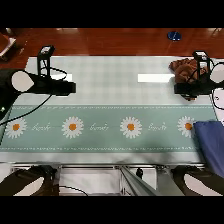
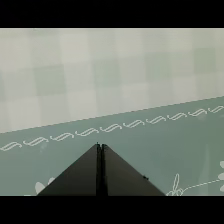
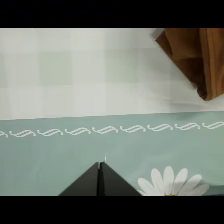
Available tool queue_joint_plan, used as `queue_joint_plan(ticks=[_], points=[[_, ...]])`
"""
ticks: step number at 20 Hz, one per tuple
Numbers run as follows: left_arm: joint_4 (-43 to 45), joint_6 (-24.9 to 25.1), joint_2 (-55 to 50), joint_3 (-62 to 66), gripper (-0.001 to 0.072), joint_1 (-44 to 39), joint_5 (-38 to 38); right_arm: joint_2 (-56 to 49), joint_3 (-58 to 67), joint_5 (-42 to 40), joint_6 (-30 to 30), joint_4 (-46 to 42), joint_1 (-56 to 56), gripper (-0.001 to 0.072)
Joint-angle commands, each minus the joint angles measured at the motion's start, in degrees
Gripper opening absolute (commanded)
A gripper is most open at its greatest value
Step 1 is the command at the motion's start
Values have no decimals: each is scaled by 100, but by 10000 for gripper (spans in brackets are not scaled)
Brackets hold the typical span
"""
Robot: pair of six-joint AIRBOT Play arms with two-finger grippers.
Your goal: Fold the shirts.
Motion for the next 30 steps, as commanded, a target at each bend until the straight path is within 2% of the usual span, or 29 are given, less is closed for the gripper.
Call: queue_joint_plan(ticks=[1, 13, 18, 20, 21, 22, 23, 24, 25, 27, 30], points=[[2, 2, -2, -2, 28, 7, 2, -2, -2, 0, 0, 2, 2, 22], [2, 0, -2, -2, 28, 7, 2, -2, -2, -24, 26, 15, 2, 22], [0, 0, -2, -2, 28, 2, 866, -2, -2, -634, 13, -59, 0, 22], [-15, 2, -2, -2, 28, 2, 1292, -9, -2, -1185, 7, -350, 2, 26], [-13, 0, -2, -2, 33, 4, 1554, -11, -2, -1609, 57, -774, 0, 116], [-13, 0, -24, -2, 153, 33, 1790, -35, -2, -2096, 173, -1241, 0, 473], [7, 2, -68, -2, 515, 42, 2031, -96, 11, -2658, 358, -1707, -24, 629], [72, 9, -149, -2, 702, 52, 2258, -219, 83, -3082, 461, -1956, -109, 627], [188, 4, -227, -2, 701, 81, 2374, -459, 258, -3405, 629, -2004, -284, 619], [293, 2, -402, -2, 701, 157, 2400, -1185, 833, -3491, 960, -1888, -715, 618], [286, 0, -723, -2, 701, 177, 2391, -2428, 1808, -3038, 678, -935, -1224, 617]])
